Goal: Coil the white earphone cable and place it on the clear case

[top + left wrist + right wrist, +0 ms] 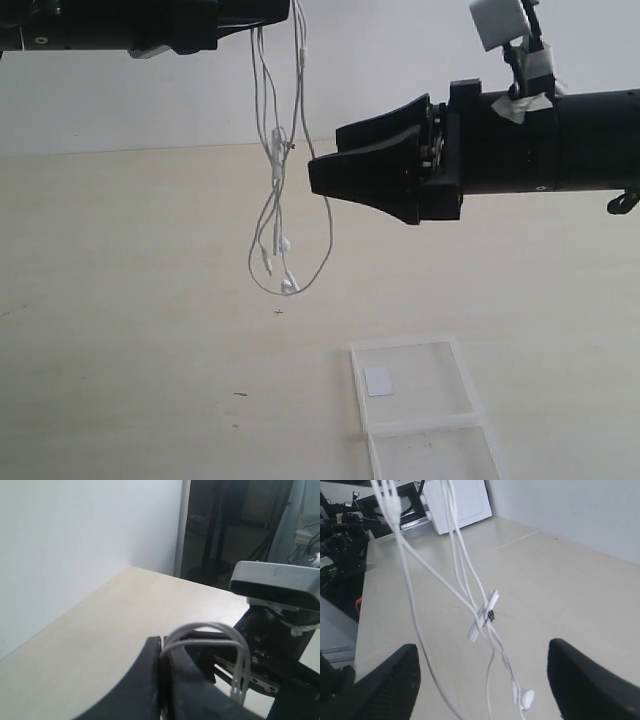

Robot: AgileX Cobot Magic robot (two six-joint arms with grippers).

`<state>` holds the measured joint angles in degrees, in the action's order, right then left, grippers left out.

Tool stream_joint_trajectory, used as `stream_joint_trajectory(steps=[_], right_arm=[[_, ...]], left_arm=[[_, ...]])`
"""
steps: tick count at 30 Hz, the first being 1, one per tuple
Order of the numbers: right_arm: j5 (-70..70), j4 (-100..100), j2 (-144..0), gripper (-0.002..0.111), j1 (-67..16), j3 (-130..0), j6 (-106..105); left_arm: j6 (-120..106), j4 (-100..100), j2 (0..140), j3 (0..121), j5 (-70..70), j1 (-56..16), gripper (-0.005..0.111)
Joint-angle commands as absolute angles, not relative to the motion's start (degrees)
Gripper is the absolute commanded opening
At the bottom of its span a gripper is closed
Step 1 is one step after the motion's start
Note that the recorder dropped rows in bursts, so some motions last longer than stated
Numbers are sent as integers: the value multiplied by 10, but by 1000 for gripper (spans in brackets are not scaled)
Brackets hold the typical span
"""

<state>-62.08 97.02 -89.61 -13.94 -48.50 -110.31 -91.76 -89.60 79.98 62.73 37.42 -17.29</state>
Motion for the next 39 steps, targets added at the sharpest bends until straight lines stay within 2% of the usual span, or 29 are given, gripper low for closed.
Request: stream_joint_trajectory(steps=[1,6,12,16,39], right_arm=[[-652,990,-918,69,-140,-483,-1115],[-660,999,-933,69,-147,-483,-1129],[-604,999,-949,63,-207,-485,-1185],[-581,999,-949,57,-207,-502,-1185],[-563,999,-949,47,-207,-524,-1178]], left_arm=[[-912,-907,795,630,380,-171,0],[-912,-907,795,630,382,-171,0],[-912,-907,795,630,386,-171,0],[-911,-907,795,630,387,-171,0],[-864,-967,795,630,387,-171,0]])
